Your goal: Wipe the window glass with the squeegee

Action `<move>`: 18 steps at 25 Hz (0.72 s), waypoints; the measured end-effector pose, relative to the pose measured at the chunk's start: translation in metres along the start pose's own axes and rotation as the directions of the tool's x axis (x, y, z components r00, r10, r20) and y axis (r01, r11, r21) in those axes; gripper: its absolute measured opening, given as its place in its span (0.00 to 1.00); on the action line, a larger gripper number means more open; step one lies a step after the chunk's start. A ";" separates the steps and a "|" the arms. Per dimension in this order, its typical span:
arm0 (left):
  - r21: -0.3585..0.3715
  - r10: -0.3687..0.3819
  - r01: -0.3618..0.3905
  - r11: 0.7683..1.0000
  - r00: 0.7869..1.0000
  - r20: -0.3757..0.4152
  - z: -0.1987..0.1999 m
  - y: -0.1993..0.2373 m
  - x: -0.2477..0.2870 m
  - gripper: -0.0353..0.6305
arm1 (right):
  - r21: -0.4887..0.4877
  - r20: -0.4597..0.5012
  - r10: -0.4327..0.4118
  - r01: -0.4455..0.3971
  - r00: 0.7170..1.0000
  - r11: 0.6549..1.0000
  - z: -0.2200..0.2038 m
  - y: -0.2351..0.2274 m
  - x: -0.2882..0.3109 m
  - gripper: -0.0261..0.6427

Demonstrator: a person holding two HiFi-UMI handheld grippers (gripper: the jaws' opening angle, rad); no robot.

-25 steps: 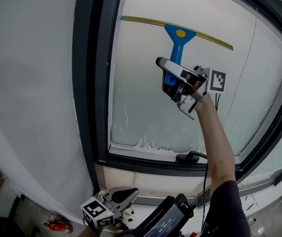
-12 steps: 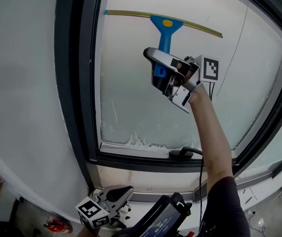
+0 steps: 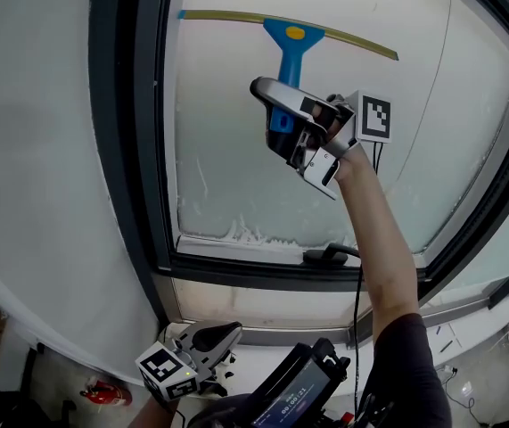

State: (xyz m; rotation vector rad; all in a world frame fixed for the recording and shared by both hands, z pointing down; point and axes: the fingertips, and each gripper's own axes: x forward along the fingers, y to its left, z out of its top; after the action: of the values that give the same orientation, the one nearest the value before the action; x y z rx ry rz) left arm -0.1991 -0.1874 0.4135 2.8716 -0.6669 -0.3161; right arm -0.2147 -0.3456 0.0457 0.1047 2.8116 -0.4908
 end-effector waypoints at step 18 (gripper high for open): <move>-0.065 0.000 -0.003 0.998 0.999 -0.048 -0.022 -0.008 -0.010 0.06 | 0.039 0.004 0.008 -0.008 1.000 0.999 -0.063 -0.016 -0.017 0.18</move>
State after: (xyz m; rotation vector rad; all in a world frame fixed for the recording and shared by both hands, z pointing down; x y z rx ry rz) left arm -0.1997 -0.1732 0.4346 2.8076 -0.6388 -0.2628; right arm -0.2174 -0.3396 0.1129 0.1230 2.7972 -0.5431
